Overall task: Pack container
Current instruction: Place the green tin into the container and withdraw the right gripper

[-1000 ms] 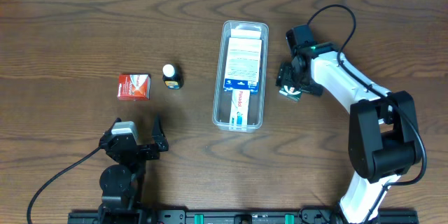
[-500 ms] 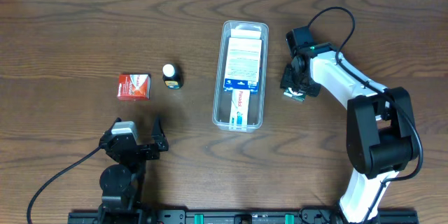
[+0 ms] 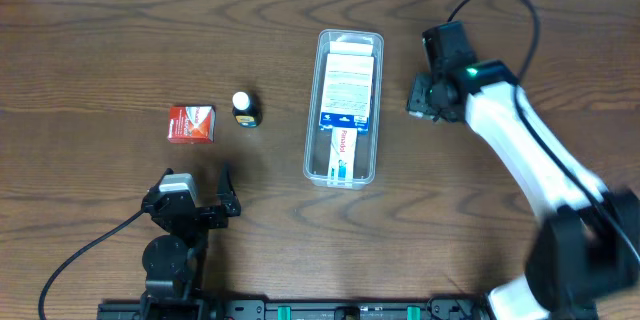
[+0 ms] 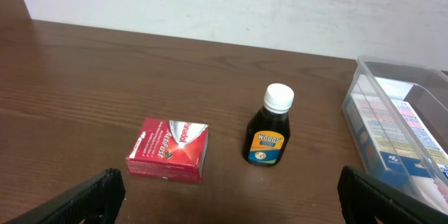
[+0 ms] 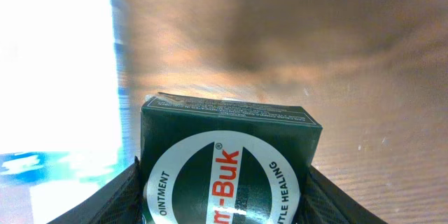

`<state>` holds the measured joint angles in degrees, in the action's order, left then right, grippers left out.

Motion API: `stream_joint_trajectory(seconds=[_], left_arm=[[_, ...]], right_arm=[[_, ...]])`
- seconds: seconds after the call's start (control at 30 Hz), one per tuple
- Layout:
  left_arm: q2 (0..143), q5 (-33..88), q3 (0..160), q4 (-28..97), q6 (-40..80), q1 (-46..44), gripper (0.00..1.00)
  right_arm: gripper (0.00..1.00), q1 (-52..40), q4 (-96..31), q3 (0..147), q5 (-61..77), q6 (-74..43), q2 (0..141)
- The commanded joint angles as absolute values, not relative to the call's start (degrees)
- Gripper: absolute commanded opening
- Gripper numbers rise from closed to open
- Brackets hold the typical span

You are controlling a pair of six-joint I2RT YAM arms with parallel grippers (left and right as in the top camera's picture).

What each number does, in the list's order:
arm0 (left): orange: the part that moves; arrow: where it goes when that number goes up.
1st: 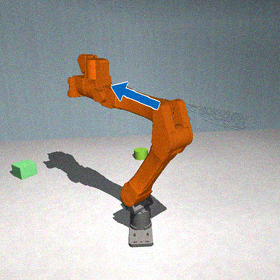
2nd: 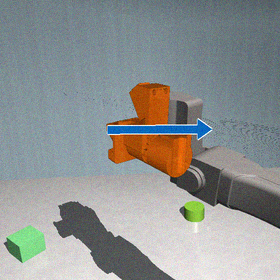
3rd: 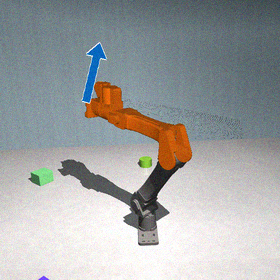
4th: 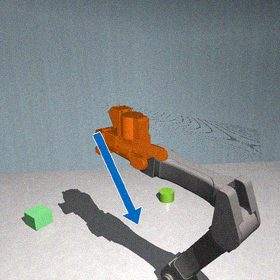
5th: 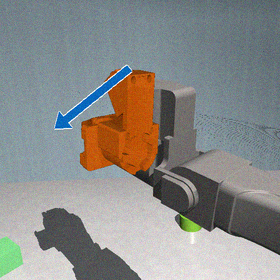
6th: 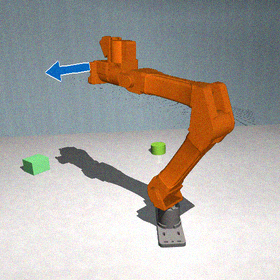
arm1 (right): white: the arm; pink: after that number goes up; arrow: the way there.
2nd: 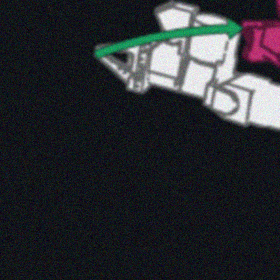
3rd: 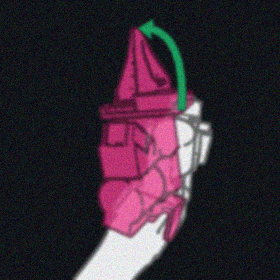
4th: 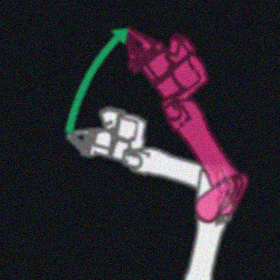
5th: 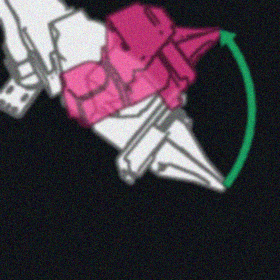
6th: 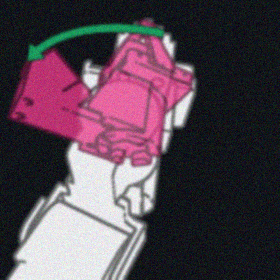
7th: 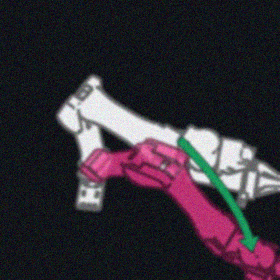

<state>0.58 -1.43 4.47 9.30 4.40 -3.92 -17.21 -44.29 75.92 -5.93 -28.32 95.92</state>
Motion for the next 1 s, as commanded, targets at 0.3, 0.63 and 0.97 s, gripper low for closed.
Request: stream_joint_trajectory(seconds=[0.3, 0.63, 0.97], left_arm=[[0.23, -1.04, 2.85, 9.98, 3.64, -4.10, 0.97], [0.23, -1.04, 2.85, 9.98, 3.64, -4.10, 0.98], [0.23, -1.04, 2.85, 9.98, 3.64, -4.10, 0.98]], right_arm=[[0.54, -29.54, -36.88, 76.18, -3.40, -23.55, 88.71], [0.57, -37.17, -34.04, 76.18, -2.79, -27.66, 100.71], [0.78, -38.00, -32.25, 76.20, 3.44, -25.45, 101.16]])
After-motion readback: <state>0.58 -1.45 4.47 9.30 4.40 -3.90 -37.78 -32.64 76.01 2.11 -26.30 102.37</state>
